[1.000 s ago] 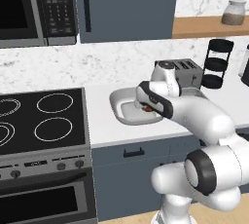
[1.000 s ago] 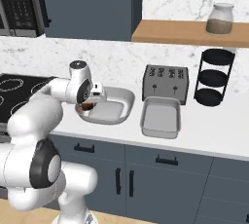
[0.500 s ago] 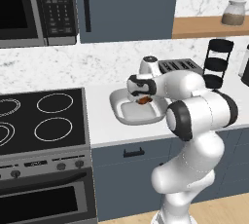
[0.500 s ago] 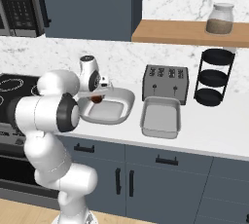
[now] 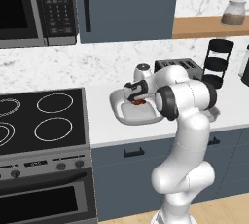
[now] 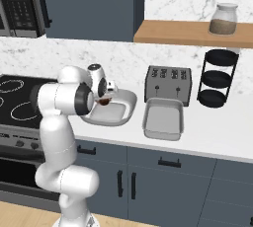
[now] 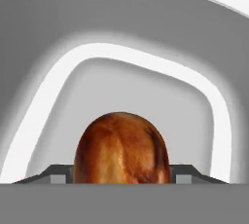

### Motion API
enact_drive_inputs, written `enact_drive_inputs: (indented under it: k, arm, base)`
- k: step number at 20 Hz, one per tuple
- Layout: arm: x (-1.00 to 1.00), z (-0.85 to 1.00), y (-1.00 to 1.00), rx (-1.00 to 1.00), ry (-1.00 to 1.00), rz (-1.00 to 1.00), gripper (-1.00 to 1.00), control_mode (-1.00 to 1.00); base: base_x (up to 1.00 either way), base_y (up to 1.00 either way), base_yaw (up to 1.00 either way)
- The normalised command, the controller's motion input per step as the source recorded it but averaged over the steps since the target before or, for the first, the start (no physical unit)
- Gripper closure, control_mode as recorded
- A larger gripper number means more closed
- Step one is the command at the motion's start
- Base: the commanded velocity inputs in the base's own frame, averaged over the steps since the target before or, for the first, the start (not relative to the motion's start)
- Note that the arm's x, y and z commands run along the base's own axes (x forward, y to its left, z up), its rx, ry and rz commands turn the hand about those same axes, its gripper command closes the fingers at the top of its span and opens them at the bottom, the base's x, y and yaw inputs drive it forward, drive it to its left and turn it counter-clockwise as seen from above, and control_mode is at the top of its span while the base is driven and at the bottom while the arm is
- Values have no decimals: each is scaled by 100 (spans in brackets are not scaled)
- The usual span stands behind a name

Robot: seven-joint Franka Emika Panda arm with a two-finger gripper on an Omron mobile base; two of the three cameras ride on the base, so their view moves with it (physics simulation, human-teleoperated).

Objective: Place one corn and one chicken drumstick in each tupperware on the nearby counter, to pack two identical lunches.

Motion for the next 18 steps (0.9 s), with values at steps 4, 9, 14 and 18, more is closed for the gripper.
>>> enact_drive_inputs:
  k: [4,9,14,18]
  arm:
    - [4,22,-8,0,0,3,-100,-100]
    - [0,33,0,2,0,0,-100,-100]
    - [-20,64,0,9,0,0,-100,-100]
    - [-85,59,0,6,1,0,-100,-100]
  base:
    - [0,0,0]
    - [0,0,0]
    - [0,0,0]
    - [0,0,0]
